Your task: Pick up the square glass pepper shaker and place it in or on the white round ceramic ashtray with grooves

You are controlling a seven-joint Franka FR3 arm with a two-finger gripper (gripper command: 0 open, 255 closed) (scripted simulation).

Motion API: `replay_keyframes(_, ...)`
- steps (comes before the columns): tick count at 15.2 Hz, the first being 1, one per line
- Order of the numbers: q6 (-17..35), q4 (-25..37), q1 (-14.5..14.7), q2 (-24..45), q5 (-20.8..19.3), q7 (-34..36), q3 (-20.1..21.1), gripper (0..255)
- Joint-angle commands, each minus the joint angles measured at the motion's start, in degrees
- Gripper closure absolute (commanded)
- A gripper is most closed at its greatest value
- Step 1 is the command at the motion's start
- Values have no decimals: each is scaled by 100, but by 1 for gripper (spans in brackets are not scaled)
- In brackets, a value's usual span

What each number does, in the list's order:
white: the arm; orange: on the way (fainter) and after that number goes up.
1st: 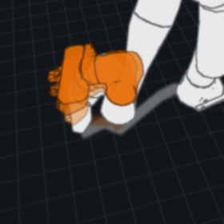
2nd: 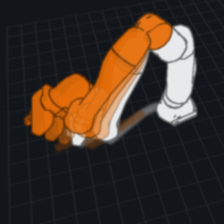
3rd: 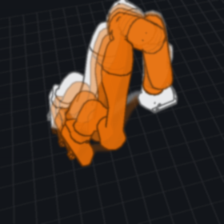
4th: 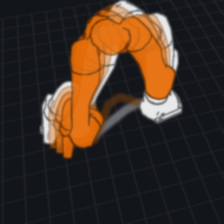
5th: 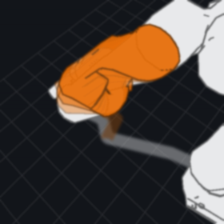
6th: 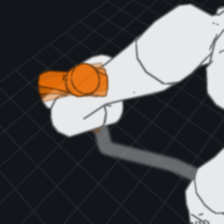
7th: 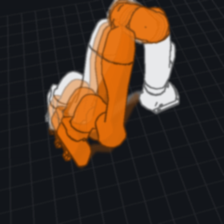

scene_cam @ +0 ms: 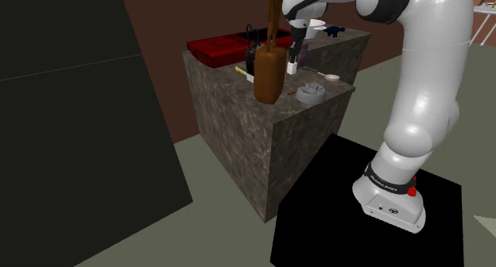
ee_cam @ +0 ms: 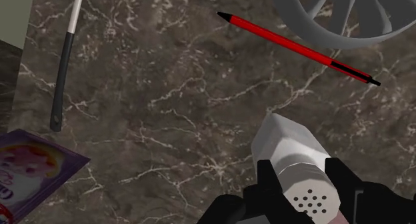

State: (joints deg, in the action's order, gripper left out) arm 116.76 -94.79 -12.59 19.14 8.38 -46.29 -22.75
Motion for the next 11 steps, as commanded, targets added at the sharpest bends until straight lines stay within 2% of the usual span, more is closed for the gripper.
replay_keyframes(1,-134,102,3,-33,-21,18,-8,255)
replay_keyframes(9,-638,525,-5,-123,-76,59,-32,255)
replay_keyframes(11,-515,-74,93,-635,-266,96,-86,255)
